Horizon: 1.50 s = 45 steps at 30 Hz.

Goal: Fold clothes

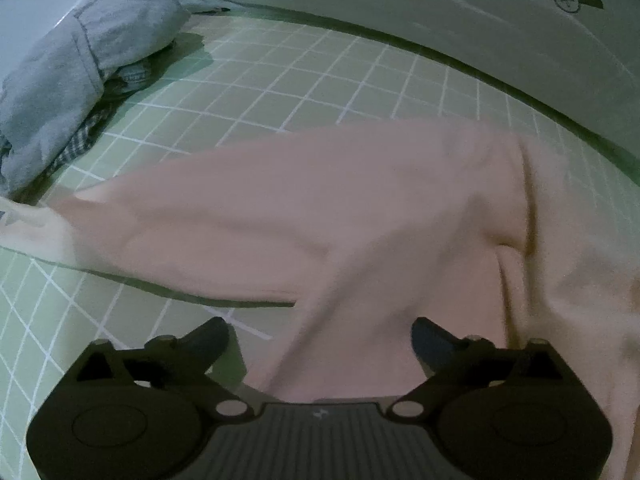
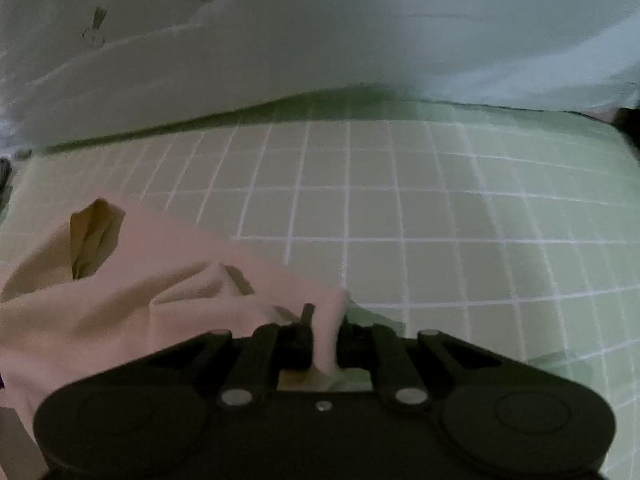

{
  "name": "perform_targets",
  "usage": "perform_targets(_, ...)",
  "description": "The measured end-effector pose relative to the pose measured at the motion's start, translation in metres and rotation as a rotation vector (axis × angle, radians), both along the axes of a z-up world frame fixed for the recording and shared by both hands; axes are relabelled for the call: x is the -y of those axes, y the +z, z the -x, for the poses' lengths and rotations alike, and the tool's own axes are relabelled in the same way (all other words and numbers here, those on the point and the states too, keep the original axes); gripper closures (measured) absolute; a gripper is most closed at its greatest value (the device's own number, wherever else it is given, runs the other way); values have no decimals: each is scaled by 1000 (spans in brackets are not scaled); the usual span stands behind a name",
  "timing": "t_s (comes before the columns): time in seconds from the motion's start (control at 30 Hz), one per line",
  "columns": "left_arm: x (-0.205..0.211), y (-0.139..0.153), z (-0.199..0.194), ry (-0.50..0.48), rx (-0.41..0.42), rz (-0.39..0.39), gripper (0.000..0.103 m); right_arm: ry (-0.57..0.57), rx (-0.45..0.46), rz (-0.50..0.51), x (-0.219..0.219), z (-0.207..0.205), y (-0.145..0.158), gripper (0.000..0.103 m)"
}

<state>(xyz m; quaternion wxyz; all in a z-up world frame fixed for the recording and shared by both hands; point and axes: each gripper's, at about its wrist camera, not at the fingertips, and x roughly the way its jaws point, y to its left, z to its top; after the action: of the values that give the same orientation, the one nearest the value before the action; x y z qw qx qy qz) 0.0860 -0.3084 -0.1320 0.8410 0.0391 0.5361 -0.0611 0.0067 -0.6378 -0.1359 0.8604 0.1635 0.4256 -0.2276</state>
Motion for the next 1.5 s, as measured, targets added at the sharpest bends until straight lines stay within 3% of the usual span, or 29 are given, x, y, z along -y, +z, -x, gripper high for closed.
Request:
perform_targets(0.2, 2, -2, 1, -5, 4, -1, 0, -272, 96, 301, -6, 81, 59, 96)
perform_targets(0.27, 2, -2, 2, -4, 5, -2, 0, -295, 102, 361, -13, 105, 71, 95)
perform_targets(0.37, 3, -2, 2, -2, 4, -2, 0, -182, -3, 317, -20, 114, 52, 87)
perform_targets(0.4, 3, -2, 2, -1, 4, -2, 0, -182, -15, 279, -18, 118, 43, 77)
perform_targets(0.47, 3, -2, 2, 0, 3, -2, 0, -243, 0, 190, -7, 127, 34, 70)
perform_targets(0.53, 3, -2, 2, 1, 2, -3, 0, -336, 58, 86, 8, 140, 30, 53)
perform_targets(0.6, 4, -2, 2, 3, 2, -3, 0, -421, 112, -3, 26, 148, 26, 44)
perform_targets(0.8, 4, -2, 2, 5, 3, -3, 0, -506, 112, -125, 78, 143, 5, 40)
perform_targets(0.87, 4, -2, 3, 4, 5, -2, 0, -483, 128, -167, 82, 139, 0, 45)
perform_targets(0.9, 4, -2, 3, 4, 7, -2, 0, -464, 139, -189, 85, 136, -2, 65)
perform_targets(0.93, 4, -2, 3, 3, 8, -2, 0, -460, 136, -176, 85, 134, -1, 96)
perform_targets(0.97, 4, -2, 4, 3, 9, -2, 0, -459, 131, -155, 85, 133, 1, 99)
perform_targets(1.1, 3, -2, 3, 2, 10, -1, 0, -503, 157, 121, 60, 151, 40, 100)
perform_targets(1.2, 3, -2, 3, 2, 9, -1, 0, -417, 188, 295, 30, 163, 67, 97)
perform_targets(1.27, 3, -2, 3, 0, 7, -2, 0, -366, 214, 254, 28, 170, 64, 78)
perform_targets(1.3, 3, -2, 2, -1, 5, -2, 0, -370, 231, 215, 30, 174, 59, 64)
perform_targets(1.43, 3, -2, 3, -1, 5, -2, 0, -630, 313, 65, 53, 210, 44, 62)
perform_targets(1.5, 3, -3, 3, 1, 4, -2, 0, -723, 303, 34, 63, 221, 35, 60)
